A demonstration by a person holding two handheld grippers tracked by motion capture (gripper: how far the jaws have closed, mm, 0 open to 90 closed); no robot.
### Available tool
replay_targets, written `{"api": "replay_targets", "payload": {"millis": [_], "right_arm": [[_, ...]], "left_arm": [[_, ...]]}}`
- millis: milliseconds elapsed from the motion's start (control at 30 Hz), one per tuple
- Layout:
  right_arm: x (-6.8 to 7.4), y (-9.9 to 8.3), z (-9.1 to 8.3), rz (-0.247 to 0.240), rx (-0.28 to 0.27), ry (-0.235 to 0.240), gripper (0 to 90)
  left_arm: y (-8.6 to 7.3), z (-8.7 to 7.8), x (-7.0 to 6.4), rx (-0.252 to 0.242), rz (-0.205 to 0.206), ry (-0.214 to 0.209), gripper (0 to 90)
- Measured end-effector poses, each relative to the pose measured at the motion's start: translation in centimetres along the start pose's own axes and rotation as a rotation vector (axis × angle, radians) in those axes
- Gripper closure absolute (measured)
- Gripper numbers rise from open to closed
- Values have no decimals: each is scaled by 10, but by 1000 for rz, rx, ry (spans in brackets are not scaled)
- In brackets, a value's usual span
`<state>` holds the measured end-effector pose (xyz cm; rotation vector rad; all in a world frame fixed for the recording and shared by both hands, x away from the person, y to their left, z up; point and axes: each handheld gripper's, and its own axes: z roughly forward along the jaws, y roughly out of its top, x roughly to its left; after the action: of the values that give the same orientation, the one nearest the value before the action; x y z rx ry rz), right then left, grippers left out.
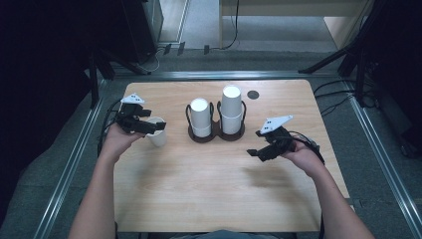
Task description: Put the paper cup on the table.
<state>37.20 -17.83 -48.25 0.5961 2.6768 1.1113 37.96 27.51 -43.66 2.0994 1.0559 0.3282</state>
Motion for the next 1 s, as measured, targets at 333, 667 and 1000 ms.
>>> {"api": "replay_targets", "payload": {"millis": [333,667,1000], "right_arm": [[2,0,1,-5,5,7,215],[5,4,-1,15,-19,10,211],[9,6,-1,26,-27,21,205]], "left_arm": [[6,6,-14,15,37,-44,148],[6,16,-33,16,46,-82,132],[4,26,-62,35,108,-127,130]]}}
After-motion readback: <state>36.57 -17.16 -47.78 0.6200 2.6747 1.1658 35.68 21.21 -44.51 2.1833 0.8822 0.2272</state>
